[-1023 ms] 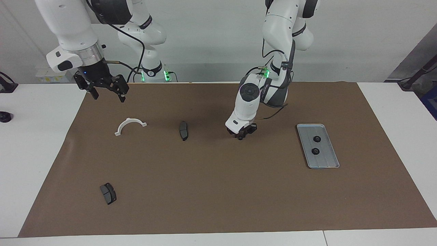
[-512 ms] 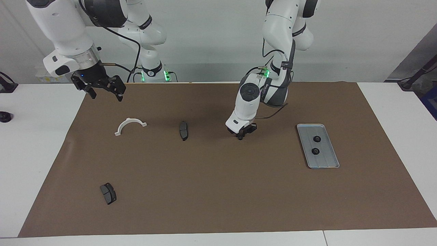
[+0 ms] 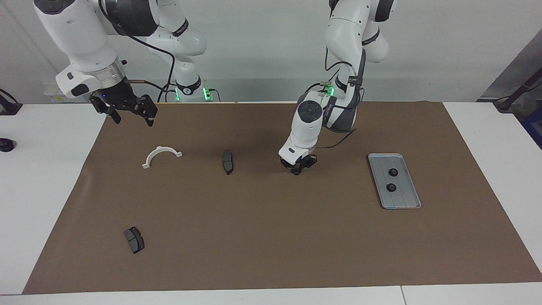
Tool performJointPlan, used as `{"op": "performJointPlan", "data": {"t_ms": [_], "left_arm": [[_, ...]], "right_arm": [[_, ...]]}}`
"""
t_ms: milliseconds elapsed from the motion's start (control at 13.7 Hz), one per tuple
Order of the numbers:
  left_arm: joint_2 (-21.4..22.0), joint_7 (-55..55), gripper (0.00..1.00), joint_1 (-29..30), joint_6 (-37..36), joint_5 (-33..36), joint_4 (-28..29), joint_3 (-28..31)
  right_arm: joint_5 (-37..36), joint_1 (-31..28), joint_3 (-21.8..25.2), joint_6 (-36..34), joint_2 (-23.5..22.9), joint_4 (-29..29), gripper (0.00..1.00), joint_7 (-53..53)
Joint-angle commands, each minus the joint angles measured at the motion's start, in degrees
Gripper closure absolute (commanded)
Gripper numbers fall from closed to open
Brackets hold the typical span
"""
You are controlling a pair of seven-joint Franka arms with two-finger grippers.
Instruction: Pick bearing gear from pile to tray
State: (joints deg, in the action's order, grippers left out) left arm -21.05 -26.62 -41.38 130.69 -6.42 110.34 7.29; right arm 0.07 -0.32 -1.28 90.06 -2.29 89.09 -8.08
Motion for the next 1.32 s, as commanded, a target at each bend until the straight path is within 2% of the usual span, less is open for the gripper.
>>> {"op": "performJointPlan", "data": {"t_ms": [0, 73, 146, 512, 1096, 1243], "left_arm": [[1.37, -0.45, 0.65, -0.37, 1.84, 0.88, 2.07, 0.71], [1.28, -0.1, 0.58, -0.19, 1.93, 0.88, 1.98, 0.79], [1.19, -0.1, 0.56, -0.19, 2.37, 0.97, 1.9, 0.88], [0.93, -0.01, 0.56, -0.11, 4.92, 1.06, 1.9, 0.88], [1.1, 0.25, 0.66, -0.28, 5.01, 1.06, 2.95, 0.88], [1.19, 0.25, 0.73, -0.28, 4.92, 1.06, 3.21, 0.88]], "right_arm": [[1.86, -0.12, -0.3, 1.43, 0.53, 1.09, 0.0, 1.57], [1.86, 0.23, -0.3, 1.52, 0.53, 1.09, 0.0, 1.57], [1.77, 0.41, -0.3, 1.44, 0.62, 1.44, 0.0, 1.57], [1.25, 1.73, -0.65, 4.77, 0.62, 1.88, 0.0, 1.84], [1.95, 1.55, -0.65, 3.9, 0.62, 1.88, 0.0, 1.93], [1.95, 1.64, -0.65, 3.9, 0.62, 1.88, 0.0, 1.93]]}}
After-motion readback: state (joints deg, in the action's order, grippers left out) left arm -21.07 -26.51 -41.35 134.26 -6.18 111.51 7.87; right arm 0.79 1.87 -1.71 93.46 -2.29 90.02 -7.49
